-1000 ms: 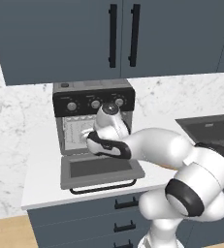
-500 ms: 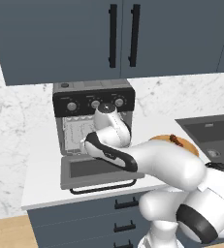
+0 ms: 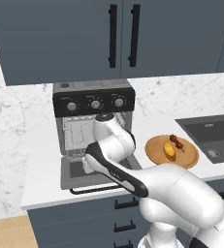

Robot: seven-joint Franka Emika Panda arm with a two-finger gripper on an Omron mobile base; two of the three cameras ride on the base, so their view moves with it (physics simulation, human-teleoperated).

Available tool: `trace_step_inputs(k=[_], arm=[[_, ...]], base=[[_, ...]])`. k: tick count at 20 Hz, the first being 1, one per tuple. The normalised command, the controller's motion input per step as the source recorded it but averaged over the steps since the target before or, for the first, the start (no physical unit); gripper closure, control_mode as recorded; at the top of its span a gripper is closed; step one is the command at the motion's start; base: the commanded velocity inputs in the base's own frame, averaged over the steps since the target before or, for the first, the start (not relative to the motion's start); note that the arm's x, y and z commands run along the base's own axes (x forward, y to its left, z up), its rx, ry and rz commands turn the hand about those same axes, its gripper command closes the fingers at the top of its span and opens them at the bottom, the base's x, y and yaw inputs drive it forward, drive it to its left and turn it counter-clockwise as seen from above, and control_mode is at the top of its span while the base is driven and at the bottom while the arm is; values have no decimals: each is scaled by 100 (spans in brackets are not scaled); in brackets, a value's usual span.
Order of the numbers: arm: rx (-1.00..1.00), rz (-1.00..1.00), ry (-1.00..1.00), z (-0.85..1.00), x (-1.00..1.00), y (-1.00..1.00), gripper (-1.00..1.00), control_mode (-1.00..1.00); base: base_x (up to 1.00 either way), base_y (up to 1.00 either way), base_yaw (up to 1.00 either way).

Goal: Pick up the kebab skewer and baguette bread, and place them inside the toaster oven. Close the toaster oven door and start by setting the timer.

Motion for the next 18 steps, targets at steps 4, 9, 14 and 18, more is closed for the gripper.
trace_step_inputs(k=[4, 9, 14, 18], arm=[[1, 0, 2, 86, -38, -71, -100, -100], [0, 0, 4, 90, -18, -99, -100, -100], [0, -4, 1, 21, 11, -100, -100, -100], [-4, -9, 1, -2, 44, -100, -100, -100]], base=[[0, 0, 0], [0, 0, 0], [0, 0, 0], [0, 0, 0]])
